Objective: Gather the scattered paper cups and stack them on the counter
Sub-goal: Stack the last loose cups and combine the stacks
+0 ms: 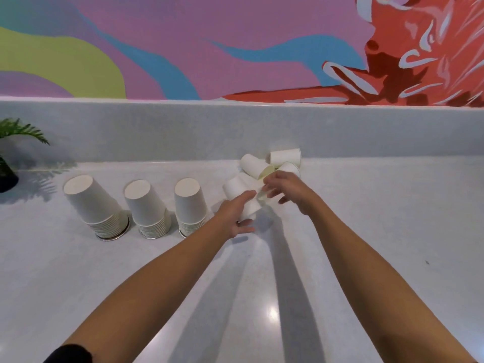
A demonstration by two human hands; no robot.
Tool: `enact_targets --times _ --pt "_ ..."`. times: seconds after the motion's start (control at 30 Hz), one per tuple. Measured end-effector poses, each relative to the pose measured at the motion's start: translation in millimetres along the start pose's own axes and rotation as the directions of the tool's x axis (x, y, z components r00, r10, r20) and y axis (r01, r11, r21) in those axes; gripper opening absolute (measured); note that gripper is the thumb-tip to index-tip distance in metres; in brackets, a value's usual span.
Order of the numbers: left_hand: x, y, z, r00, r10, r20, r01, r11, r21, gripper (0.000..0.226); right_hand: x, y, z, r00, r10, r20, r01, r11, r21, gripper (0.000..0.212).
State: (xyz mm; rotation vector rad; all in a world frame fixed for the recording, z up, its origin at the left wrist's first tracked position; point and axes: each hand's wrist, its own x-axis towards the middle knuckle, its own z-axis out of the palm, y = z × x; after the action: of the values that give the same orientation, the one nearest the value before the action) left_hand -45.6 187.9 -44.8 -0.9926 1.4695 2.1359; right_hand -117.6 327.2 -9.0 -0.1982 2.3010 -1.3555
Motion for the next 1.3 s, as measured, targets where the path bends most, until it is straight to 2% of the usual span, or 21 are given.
enact_targets --times 0.07,0.13,0.2,0.27,0.3,0.37,0.5,0.6,0.67,0.73,0.8,0.83,0.9,1.0,1.1,1.2,1.3 --pt "6.9 -3.8 -8.5 0.998 0.017 -0.060 -0.015 0.999 0.044 0.069 13.6 -0.7 1.8 0.978 -0.043 -0.202 0.031 0.998 -0.058 0.016" --pt "12.9 -6.6 -14.0 0.995 0.021 -0.099 -0.012 0.996 0.088 0.068 26.2 -2.6 12.6 0.954 -0.118 -0.277 0.050 0.969 -0.241 0.024" --pt "19.5 -8.0 -16.4 0.992 0.033 -0.121 -0.017 0.991 0.129 0.063 37.3 -2.2 26.2 0.960 -0.193 -0.203 0.075 0.875 -0.478 0.037" --pt "25.3 -7.5 -16.9 0.991 0.035 -0.130 -0.018 0.991 0.131 0.059 48.6 0.9 39.6 0.971 -0.223 -0.087 0.091 0.679 -0.728 0.047" --pt "27.3 -7.1 -16.7 0.991 0.034 -0.131 -0.017 0.992 0.128 0.059 52.8 3.8 44.7 0.976 -0.212 -0.057 0.083 0.598 -0.797 0.050" --pt "31.9 -5.4 -17.5 0.989 0.026 -0.144 -0.007 0.992 0.130 0.063 61.0 9.5 52.6 0.984 -0.170 -0.049 0.052 0.544 -0.838 0.056" --pt "34.7 -5.7 -19.6 0.991 0.023 -0.136 -0.008 0.994 0.111 0.073 66.8 20.6 53.7 0.997 -0.079 -0.023 0.025 0.564 -0.825 0.068" --pt "29.3 -4.7 -18.5 0.992 0.046 -0.119 -0.033 0.993 0.110 0.086 64.2 19.9 42.8 0.998 -0.055 -0.031 0.022 0.766 -0.642 0.079" --pt "27.5 -5.1 -17.8 0.990 0.073 -0.123 -0.057 0.990 0.127 0.090 57.5 10.6 32.5 0.989 -0.089 -0.119 0.036 0.920 -0.391 0.079" --pt "26.9 -6.0 -18.6 0.988 0.106 -0.113 -0.087 0.983 0.159 0.081 49.8 -3.7 23.7 0.973 -0.048 -0.228 0.052 0.999 0.014 0.074" --pt "25.1 -6.6 -18.1 0.987 0.138 -0.087 -0.116 0.969 0.216 0.069 42.7 -15.8 17.1 0.963 0.018 -0.268 0.085 0.926 0.369 0.070" --pt "23.2 -5.8 -16.8 0.986 0.156 -0.065 -0.135 0.957 0.255 0.067 39.8 -19.5 16.3 0.964 0.020 -0.267 0.103 0.892 0.441 0.070" --pt "15.8 -2.8 -11.1 0.978 0.207 -0.017 -0.190 0.924 0.332 0.067 29.4 -22.0 18.5 0.970 -0.038 -0.241 0.134 0.908 0.397 0.071" --pt "9.6 1.8 -3.9 0.954 0.300 0.005 -0.283 0.894 0.348 0.059 18.7 -16.2 28.3 0.977 -0.113 -0.180 0.140 0.980 0.145 0.078" --pt "5.0 1.6 -0.6 0.929 0.368 -0.024 -0.344 0.887 0.307 0.057 11.7 -10.6 34.2 0.965 -0.137 -0.225 0.164 0.980 0.108 0.080" --pt "5.1 0.5 -0.5 0.930 0.368 0.006 -0.357 0.898 0.259 0.066 5.3 -6.5 36.1 0.972 -0.150 -0.178 0.159 0.987 0.033 0.070" --pt "8.0 1.3 -1.2 0.941 0.334 0.046 -0.336 0.920 0.201 0.060 2.9 -4.7 34.6 0.986 -0.156 -0.063 0.148 0.983 -0.112 0.054"
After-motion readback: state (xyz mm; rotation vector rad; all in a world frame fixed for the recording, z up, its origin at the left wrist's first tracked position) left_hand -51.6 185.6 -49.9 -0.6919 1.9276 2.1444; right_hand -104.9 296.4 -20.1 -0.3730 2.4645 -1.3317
